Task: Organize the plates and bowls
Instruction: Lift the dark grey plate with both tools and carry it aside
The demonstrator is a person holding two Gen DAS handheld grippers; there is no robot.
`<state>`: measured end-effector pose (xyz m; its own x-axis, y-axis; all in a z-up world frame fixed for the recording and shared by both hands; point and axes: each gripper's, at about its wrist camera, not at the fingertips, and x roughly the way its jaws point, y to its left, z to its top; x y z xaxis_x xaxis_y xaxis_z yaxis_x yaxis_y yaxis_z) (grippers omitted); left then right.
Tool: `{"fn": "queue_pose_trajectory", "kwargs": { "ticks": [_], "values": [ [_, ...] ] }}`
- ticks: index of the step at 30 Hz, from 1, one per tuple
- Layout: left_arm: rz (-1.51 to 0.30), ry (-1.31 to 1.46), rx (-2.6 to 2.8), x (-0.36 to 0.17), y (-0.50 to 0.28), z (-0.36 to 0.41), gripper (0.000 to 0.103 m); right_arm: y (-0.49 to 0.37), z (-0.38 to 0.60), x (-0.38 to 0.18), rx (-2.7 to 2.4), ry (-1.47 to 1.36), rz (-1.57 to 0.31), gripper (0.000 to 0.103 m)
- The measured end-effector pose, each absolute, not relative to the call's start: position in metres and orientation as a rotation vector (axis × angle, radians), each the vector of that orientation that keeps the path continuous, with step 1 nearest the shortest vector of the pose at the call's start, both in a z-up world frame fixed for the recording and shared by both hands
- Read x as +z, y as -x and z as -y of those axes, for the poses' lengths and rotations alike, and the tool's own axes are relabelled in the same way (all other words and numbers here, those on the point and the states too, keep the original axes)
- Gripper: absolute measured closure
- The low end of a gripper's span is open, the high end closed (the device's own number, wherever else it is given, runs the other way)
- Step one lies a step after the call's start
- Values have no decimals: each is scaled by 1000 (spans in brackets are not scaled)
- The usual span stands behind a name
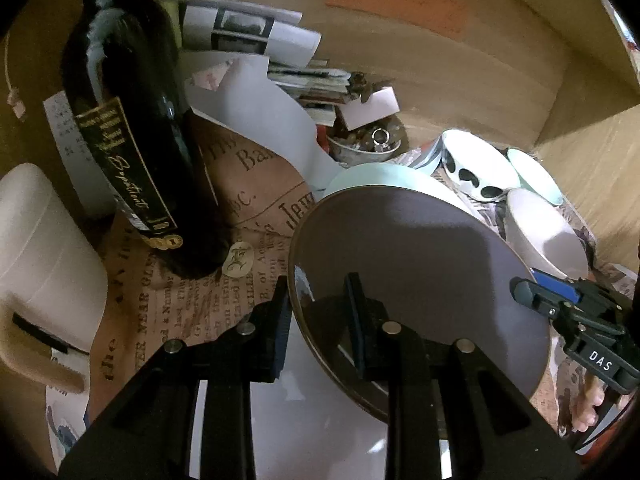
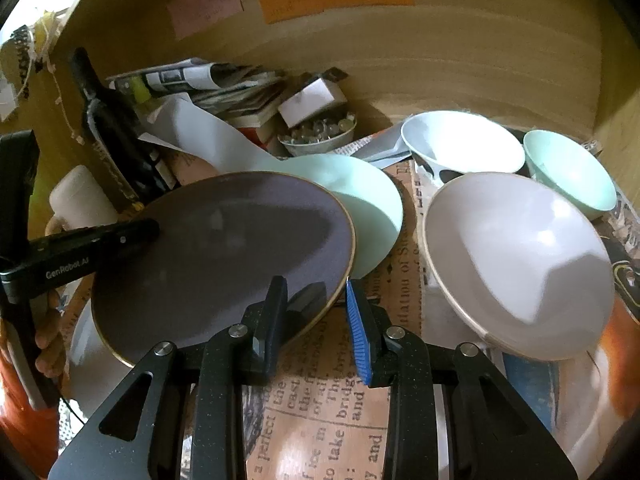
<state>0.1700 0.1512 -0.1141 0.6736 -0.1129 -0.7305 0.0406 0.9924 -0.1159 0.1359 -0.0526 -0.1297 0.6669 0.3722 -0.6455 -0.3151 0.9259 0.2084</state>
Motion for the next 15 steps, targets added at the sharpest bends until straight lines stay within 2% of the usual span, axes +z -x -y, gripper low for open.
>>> {"fn": "queue_pose_trajectory", "kwargs": {
  "ticks": [15],
  "values": [
    [-735, 89, -67, -89, -126, -132, 78, -104, 70, -110, 411, -78, -667, 76]
  ]
}}
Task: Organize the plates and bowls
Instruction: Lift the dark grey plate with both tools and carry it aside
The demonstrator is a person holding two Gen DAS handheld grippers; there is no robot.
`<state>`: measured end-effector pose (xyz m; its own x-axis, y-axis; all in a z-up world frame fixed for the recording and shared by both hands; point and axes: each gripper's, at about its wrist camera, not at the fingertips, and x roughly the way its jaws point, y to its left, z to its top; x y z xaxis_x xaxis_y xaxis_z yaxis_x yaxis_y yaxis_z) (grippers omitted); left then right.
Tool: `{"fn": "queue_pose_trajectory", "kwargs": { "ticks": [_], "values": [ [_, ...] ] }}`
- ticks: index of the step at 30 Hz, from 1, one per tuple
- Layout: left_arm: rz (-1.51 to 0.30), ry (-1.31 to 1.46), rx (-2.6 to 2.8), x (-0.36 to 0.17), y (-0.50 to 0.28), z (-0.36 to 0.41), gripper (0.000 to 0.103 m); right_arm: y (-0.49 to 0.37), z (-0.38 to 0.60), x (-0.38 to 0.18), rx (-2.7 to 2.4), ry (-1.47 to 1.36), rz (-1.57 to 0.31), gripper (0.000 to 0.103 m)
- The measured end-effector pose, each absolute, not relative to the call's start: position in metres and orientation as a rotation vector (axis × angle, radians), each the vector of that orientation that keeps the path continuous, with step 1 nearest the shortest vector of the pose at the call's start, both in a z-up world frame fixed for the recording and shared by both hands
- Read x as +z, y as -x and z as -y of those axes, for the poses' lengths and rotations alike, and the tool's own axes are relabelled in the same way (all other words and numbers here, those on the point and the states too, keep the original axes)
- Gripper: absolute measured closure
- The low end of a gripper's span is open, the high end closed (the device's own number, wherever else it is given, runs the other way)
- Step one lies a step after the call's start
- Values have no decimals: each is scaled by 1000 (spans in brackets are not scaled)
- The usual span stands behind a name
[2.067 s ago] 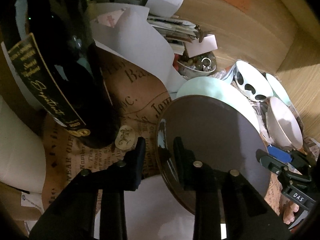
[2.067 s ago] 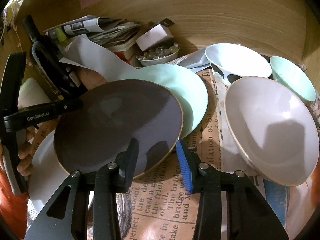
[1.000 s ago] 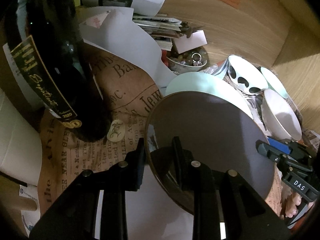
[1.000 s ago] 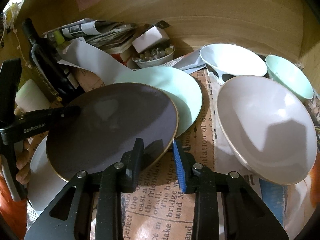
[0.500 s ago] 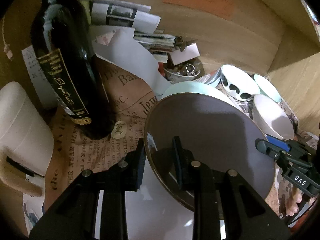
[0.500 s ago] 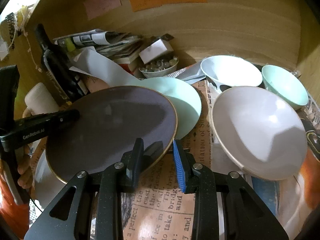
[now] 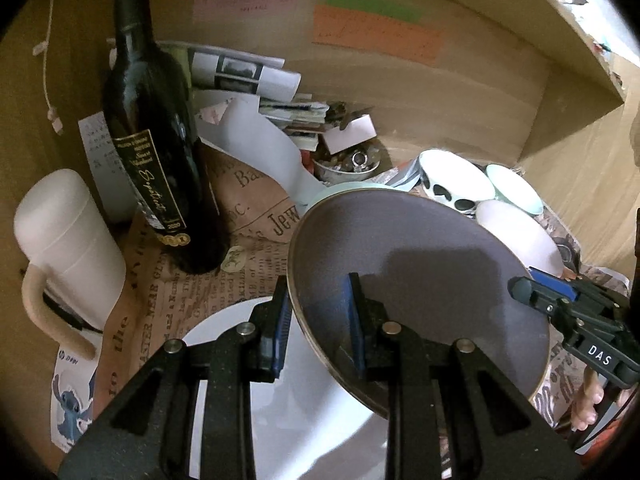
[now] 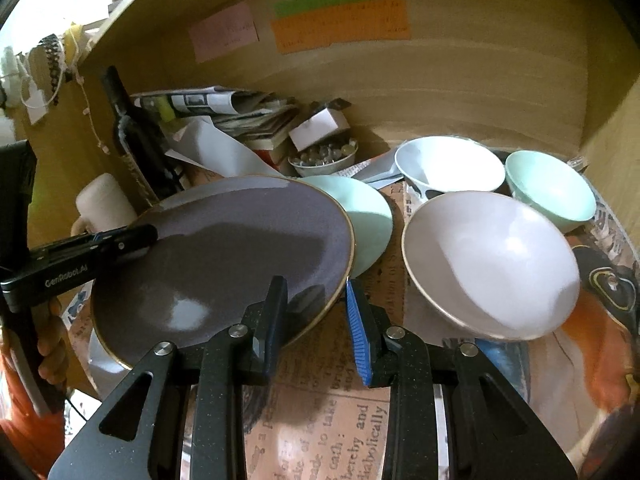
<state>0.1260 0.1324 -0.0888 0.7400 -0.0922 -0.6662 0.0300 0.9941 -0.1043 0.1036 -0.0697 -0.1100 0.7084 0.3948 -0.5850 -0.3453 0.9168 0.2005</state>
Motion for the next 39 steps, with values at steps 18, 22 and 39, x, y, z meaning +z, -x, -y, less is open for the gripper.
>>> {"fn": "queue_pose_trajectory", "kwargs": {
  "ticks": [18, 22, 39],
  "values": [
    [-687, 100, -66, -81, -74, -93, 77, -59, 106, -102, 424, -99, -610, 76],
    [-681, 101, -66, -81, -65, -86, 77, -50, 113, -103, 423, -94, -603, 76],
    [-701, 127, -54, -92, -42, -60, 77, -29, 133, -117, 435, -79, -619, 76]
  ]
}}
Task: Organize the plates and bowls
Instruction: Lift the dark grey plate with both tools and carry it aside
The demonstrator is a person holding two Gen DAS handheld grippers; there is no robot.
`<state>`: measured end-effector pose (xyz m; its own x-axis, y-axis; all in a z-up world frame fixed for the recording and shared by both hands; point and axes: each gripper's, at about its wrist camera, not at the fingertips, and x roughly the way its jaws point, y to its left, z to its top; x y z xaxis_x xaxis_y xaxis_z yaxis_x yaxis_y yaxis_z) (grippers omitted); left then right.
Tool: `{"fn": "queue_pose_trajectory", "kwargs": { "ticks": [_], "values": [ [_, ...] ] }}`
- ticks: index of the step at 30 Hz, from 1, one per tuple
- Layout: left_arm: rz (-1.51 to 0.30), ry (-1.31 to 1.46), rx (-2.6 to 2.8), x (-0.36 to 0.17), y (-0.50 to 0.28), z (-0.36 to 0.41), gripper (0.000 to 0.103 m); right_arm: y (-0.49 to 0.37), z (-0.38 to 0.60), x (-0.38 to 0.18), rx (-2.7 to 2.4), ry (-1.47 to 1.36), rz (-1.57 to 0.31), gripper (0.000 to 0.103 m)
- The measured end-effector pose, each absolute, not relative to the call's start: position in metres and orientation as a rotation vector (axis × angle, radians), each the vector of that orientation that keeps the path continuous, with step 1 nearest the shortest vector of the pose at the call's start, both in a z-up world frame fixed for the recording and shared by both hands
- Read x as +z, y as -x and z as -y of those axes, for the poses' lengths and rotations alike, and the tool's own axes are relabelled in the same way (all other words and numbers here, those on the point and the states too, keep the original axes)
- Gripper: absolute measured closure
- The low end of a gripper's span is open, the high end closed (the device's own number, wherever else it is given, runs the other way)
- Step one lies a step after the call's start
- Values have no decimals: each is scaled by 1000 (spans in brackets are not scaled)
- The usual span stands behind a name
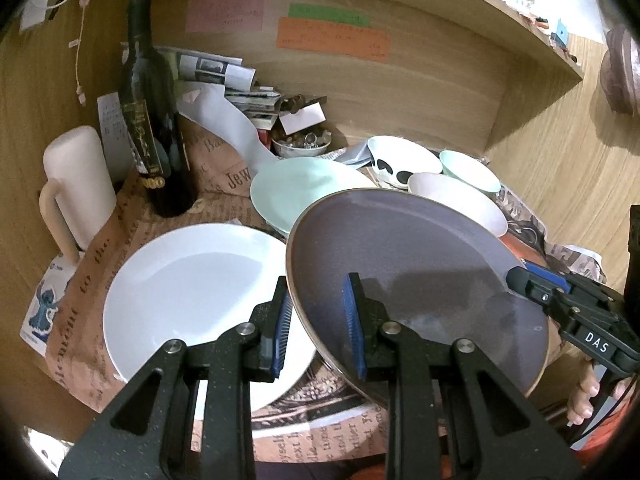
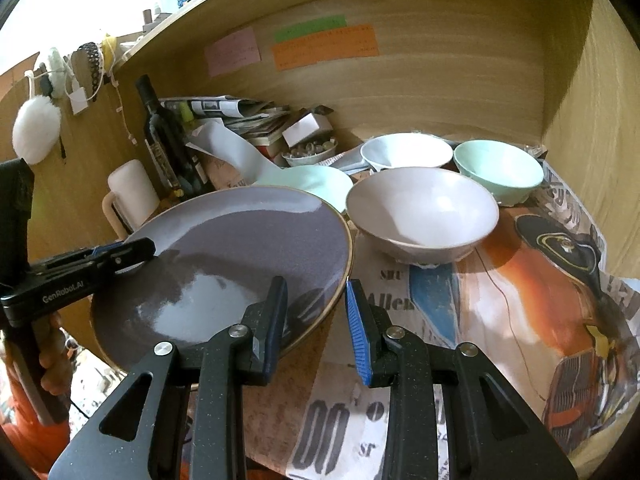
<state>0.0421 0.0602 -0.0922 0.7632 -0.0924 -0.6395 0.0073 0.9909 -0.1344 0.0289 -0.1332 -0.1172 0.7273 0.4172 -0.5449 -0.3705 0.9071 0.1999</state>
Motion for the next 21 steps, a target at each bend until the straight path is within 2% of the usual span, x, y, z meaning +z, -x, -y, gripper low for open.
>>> {"fn": "queue_pose_trajectory", "kwargs": {
  "ticks": [21],
  "values": [
    [-777, 159, -75, -125, -47, -39, 77, -30, 150, -140, 415, -66, -698, 76]
  ]
}}
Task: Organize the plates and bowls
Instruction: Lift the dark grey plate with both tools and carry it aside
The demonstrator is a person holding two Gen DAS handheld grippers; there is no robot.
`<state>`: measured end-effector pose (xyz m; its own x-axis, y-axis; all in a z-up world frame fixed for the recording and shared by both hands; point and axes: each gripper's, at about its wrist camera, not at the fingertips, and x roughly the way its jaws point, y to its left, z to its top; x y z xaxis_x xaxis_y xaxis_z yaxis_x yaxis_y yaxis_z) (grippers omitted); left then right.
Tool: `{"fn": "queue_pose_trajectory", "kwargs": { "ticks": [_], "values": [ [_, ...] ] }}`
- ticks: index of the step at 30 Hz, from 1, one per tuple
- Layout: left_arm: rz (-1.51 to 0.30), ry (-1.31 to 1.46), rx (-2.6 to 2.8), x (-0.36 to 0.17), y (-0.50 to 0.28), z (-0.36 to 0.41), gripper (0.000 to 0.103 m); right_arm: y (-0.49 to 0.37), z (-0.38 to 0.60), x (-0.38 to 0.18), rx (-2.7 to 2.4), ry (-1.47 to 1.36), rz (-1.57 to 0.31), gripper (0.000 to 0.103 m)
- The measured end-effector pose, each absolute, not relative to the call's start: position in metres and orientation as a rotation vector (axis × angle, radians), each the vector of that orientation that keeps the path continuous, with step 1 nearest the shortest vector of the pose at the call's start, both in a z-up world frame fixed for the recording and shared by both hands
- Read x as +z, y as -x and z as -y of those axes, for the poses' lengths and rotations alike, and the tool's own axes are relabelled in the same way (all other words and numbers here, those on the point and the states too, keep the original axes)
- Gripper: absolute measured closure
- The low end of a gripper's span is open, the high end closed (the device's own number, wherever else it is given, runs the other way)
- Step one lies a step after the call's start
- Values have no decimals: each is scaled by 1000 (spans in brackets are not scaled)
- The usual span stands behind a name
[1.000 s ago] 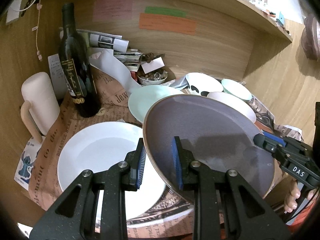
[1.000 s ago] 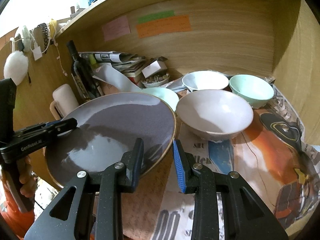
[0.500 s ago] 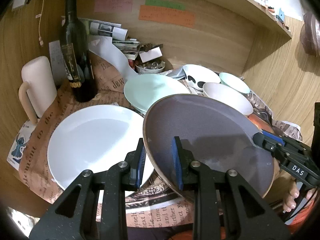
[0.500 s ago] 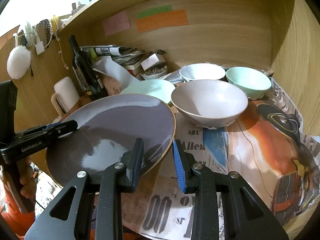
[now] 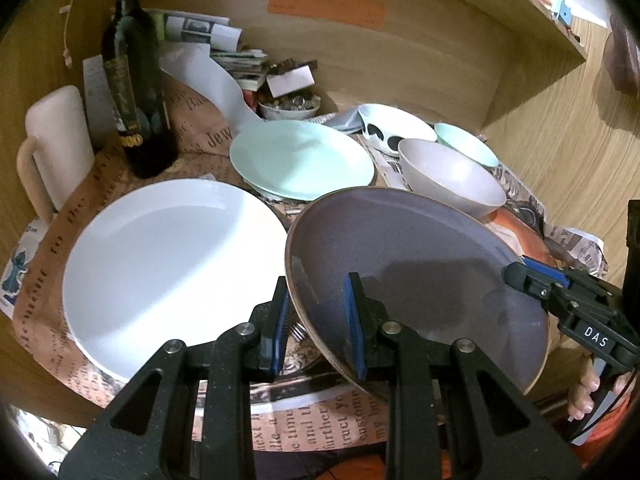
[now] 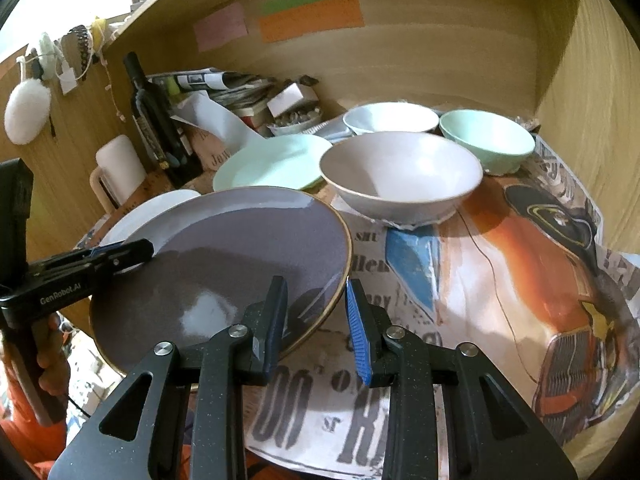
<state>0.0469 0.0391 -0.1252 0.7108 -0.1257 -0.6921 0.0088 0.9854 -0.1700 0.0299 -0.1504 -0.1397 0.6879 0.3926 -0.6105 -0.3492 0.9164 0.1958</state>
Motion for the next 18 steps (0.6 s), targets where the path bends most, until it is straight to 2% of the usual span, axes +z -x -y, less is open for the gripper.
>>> {"fn": "queue_pose_trajectory", "kwargs": {
  "ticks": [18],
  "values": [
    [-839, 129, -104, -149, -65, -15, 77, -43, 169, -161, 367, -75, -771, 76]
  ]
}}
